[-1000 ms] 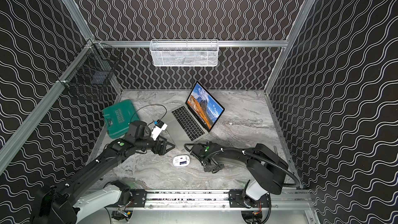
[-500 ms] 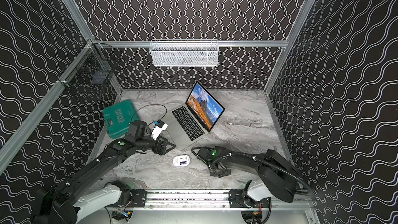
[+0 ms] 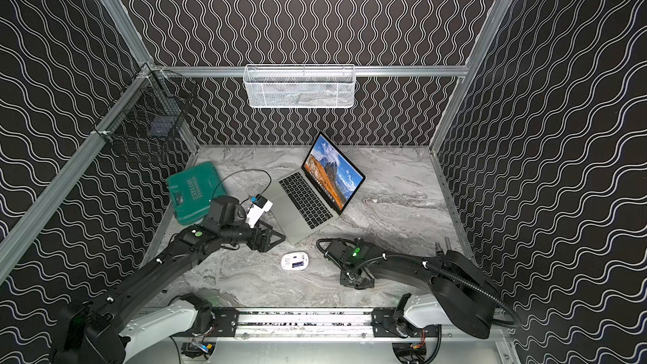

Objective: Insert the wireless mouse receiver into the laptop
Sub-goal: Move the USB plug to the center of the board.

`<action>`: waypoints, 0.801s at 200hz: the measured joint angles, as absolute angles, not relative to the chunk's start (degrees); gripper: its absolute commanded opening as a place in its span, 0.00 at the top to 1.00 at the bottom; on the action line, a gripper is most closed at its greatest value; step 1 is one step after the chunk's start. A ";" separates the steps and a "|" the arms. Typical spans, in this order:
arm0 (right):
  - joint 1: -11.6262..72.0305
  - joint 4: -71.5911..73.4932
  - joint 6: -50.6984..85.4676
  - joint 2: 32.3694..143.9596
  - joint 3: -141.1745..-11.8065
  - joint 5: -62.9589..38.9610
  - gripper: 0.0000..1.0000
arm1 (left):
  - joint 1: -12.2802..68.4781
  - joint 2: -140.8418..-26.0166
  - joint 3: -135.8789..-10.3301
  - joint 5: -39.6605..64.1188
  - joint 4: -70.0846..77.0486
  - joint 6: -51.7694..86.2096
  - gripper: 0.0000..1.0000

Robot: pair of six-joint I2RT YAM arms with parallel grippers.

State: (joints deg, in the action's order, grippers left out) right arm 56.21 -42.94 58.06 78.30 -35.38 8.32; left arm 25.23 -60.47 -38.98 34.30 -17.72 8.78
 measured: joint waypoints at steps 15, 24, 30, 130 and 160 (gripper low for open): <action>56.23 -43.75 58.52 79.29 -36.49 8.19 0.90 | 25.23 -60.47 -38.98 34.26 -17.74 8.78 0.10; 56.25 -44.45 59.16 80.07 -37.39 7.99 0.92 | 25.23 -60.47 -38.98 34.24 -17.74 8.78 0.10; 56.25 -44.84 59.75 80.55 -37.98 7.92 0.93 | 25.23 -60.47 -38.98 34.17 -17.74 8.78 0.10; 53.06 -30.68 72.60 87.20 -44.29 9.76 0.61 | 25.23 -60.84 -38.98 34.09 -17.76 8.78 0.10; 52.47 -34.06 67.40 85.82 -47.37 11.07 0.29 | 25.23 -60.60 -38.98 34.11 -17.78 8.78 0.10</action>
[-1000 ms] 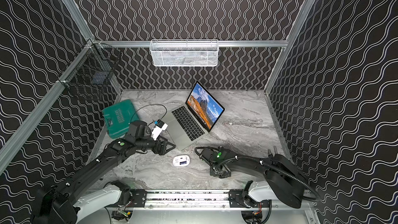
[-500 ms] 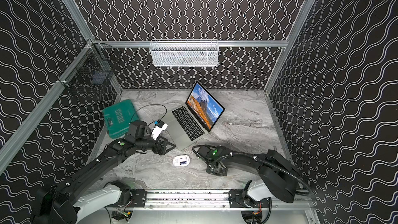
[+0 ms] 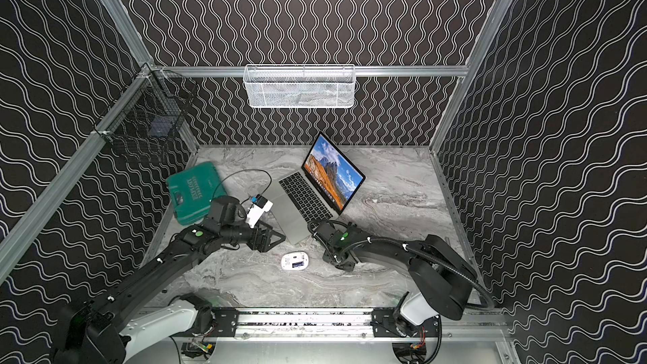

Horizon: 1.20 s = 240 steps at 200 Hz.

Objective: Insert the wireless mouse receiver into the laptop
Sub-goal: Move the USB plug to the center of the board.

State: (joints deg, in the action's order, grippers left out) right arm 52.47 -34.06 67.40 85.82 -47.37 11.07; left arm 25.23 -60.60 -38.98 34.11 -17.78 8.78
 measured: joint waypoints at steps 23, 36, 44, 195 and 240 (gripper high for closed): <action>50.70 -36.03 56.03 82.46 -51.99 10.02 0.26 | 25.23 -60.16 -38.98 34.06 -17.80 8.78 0.10; 49.69 -36.07 46.50 80.86 -53.76 8.38 0.28 | 25.23 -59.72 -38.98 33.91 -17.80 8.78 0.10; 49.43 -36.34 40.62 80.34 -54.41 6.83 0.30 | 25.23 -59.40 -38.98 33.85 -17.80 8.78 0.10; 47.13 -30.92 -58.83 73.30 -41.71 -1.08 0.45 | 19.77 -53.04 -38.98 28.18 -19.49 8.58 0.08; 46.87 -31.09 -65.67 76.93 -41.80 0.95 0.47 | 17.19 -52.34 -39.07 28.86 -19.53 8.60 0.08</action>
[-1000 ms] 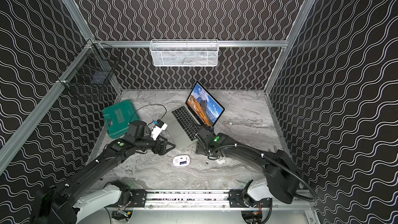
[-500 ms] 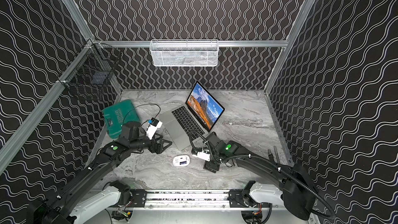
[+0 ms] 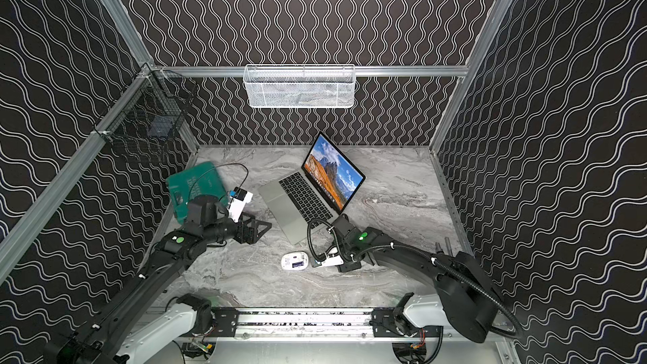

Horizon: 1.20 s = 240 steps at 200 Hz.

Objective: Insert the wireless mouse receiver into the laptop
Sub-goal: Move the USB plug to the center of the board.

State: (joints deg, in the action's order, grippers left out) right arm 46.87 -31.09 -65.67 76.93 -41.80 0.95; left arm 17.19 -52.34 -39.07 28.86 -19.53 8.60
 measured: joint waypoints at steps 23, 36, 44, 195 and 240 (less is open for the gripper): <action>46.89 -31.11 -67.55 79.29 -41.89 1.43 0.48 | 16.62 -52.05 -39.07 29.19 -19.51 8.60 0.07; 47.07 -31.35 -68.55 80.62 -42.52 1.83 0.50 | 16.56 -51.96 -39.07 29.23 -19.51 8.62 0.07; 47.18 -31.38 -69.06 81.49 -43.00 2.26 0.51 | 16.56 -51.96 -39.07 29.23 -19.51 8.62 0.07; 50.48 -34.37 -72.71 88.86 -46.35 4.23 0.73 | 16.23 -51.53 -39.07 29.19 -19.64 8.62 0.05; 51.42 -35.66 -72.88 89.65 -47.09 4.78 0.77 | 16.23 -51.37 -39.07 29.19 -19.77 8.62 0.05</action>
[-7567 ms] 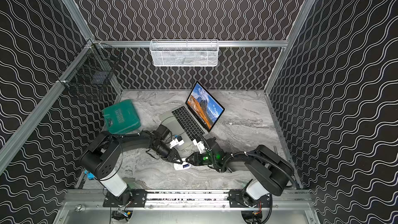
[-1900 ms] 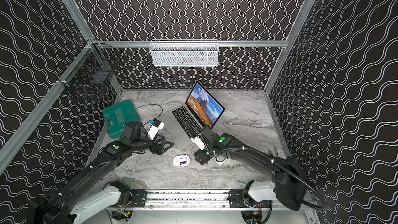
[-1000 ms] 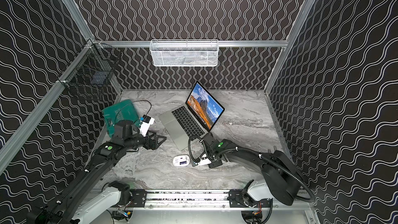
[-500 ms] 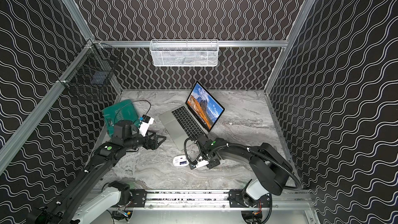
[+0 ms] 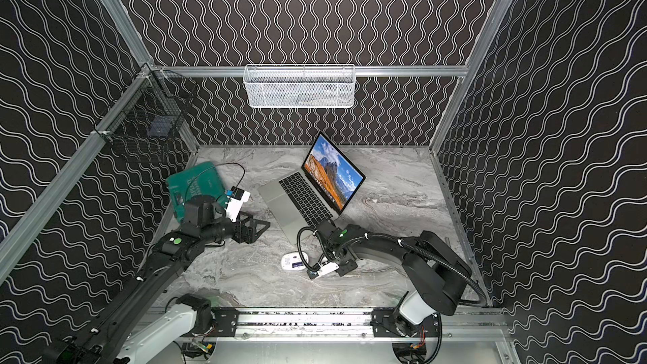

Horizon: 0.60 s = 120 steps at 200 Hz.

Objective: Insert the wireless mouse receiver into the laptop
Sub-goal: Move the USB plug to the center of the board.

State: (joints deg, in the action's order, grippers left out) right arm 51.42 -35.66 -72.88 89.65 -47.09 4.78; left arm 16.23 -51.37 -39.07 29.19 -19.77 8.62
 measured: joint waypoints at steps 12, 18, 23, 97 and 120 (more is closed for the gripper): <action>51.92 -36.14 -72.79 89.60 -47.13 4.82 0.79 | 16.23 -51.33 -39.07 29.17 -19.84 8.62 0.04; 52.21 -36.53 -72.40 89.56 -47.18 4.80 0.79 | 16.23 -51.31 -39.07 29.17 -19.81 8.62 0.04; 52.47 -36.93 -72.20 89.49 -47.18 4.73 0.80 | 16.23 -51.31 -39.07 29.15 -19.81 8.62 0.05; 53.56 -42.06 -45.67 90.74 -51.33 -0.27 0.78 | 16.21 -51.24 -39.07 28.53 -20.60 8.60 0.04; 53.49 -42.17 -34.24 95.85 -54.65 0.78 0.77 | 16.16 -51.44 -39.07 28.34 -20.64 8.60 0.04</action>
State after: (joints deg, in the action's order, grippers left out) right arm 53.49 -42.17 -34.24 95.85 -54.65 0.78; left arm 16.16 -51.44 -39.07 28.34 -20.64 8.60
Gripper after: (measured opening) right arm 0.230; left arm 0.956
